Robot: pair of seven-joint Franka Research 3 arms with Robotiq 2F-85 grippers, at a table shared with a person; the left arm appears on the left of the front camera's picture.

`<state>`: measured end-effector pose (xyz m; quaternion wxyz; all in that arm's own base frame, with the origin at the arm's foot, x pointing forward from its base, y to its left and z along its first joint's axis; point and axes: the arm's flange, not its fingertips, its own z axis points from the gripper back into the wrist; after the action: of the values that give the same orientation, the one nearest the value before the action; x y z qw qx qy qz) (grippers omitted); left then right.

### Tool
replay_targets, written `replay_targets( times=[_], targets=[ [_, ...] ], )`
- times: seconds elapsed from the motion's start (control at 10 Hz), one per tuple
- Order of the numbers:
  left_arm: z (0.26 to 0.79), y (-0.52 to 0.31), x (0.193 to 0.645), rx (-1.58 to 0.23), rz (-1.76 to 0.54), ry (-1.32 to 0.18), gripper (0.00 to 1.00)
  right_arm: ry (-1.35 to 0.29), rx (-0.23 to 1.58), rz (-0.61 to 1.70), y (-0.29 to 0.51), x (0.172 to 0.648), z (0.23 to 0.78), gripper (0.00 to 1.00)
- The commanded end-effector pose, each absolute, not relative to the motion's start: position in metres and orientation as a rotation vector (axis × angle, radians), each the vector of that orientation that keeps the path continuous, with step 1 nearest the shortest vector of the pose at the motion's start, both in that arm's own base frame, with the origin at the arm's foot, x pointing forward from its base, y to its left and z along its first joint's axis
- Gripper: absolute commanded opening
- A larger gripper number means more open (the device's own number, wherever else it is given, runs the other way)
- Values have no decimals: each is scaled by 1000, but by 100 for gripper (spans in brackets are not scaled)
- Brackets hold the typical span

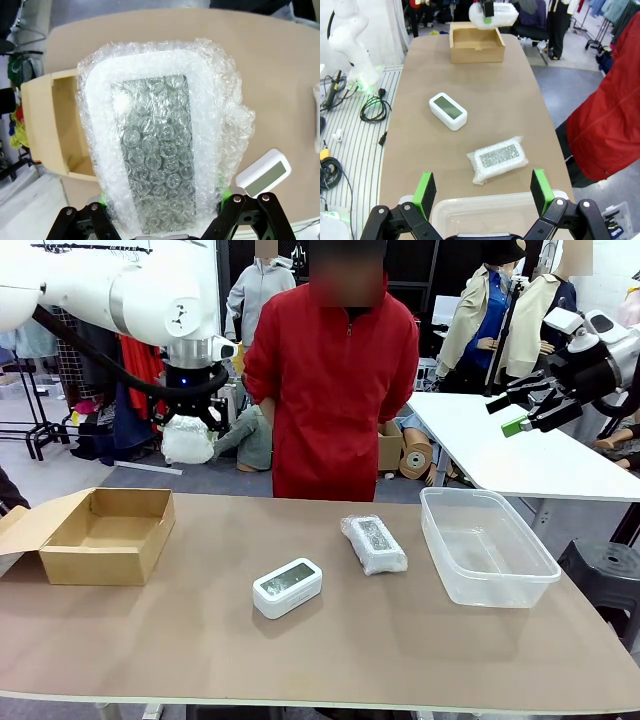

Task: Separate and place wrapped and unwrapped clocks.
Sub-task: Pick up the Digital clock indicated by the person.

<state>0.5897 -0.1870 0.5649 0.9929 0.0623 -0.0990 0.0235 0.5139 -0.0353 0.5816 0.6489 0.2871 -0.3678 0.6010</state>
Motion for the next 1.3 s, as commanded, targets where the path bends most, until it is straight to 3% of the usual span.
replay_targets(
  times=[0.0,0.4,1.2],
  targets=[
    [576,-183,589,151,36,-226,0,-840,653,1369,-34,513,583,100],
    [602,-186,584,143,0,-272,0,-840,653,1369,-34,513,583,100],
    [600,-191,585,119,7,-261,0,-840,653,1369,-34,513,583,100]
  ],
)
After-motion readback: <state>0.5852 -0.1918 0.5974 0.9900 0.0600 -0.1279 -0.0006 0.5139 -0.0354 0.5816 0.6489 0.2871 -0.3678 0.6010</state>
